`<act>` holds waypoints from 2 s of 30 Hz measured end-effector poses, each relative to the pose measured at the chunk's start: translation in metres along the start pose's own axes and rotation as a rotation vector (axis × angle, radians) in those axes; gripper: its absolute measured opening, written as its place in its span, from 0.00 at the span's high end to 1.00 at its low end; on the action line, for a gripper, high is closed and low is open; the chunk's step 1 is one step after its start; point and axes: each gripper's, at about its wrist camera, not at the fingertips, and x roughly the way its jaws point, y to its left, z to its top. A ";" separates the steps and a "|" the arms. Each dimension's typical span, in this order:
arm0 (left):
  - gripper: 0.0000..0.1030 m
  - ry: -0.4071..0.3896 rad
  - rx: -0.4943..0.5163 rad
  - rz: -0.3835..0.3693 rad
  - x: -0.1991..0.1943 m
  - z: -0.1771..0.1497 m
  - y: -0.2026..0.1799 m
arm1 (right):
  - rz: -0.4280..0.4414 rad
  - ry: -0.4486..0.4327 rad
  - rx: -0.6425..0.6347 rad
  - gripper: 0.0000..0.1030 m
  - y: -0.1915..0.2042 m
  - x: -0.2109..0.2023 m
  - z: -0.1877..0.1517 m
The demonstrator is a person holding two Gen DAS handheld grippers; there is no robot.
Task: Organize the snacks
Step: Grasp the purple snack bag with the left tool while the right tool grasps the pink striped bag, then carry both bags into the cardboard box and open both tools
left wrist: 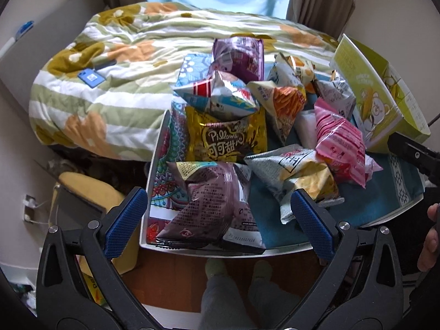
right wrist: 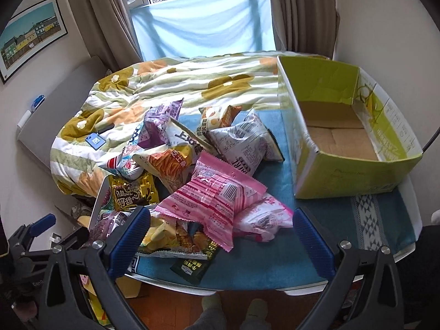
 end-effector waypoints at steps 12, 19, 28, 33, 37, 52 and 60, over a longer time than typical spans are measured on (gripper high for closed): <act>0.20 0.159 0.049 -0.062 0.068 -0.002 0.011 | -0.064 0.125 0.167 0.00 0.013 0.079 0.009; 0.34 0.225 0.071 -0.107 0.087 0.000 0.015 | -0.071 0.196 0.290 0.00 -0.001 0.108 0.015; 0.37 0.236 0.071 -0.158 0.088 0.000 0.023 | -0.048 0.244 0.335 0.00 -0.001 0.126 0.019; 0.39 0.233 0.074 -0.161 0.088 0.000 0.029 | -0.026 0.247 0.354 0.11 -0.002 0.129 0.019; 0.40 0.222 0.069 -0.164 0.081 -0.001 0.027 | 0.010 0.229 0.347 0.30 0.000 0.123 0.020; 0.40 0.095 0.065 -0.157 0.016 0.003 0.017 | 0.028 0.151 0.317 0.39 -0.003 0.073 0.019; 0.40 -0.066 0.121 -0.188 -0.032 0.048 -0.006 | 0.032 0.058 0.309 0.39 -0.003 0.024 0.030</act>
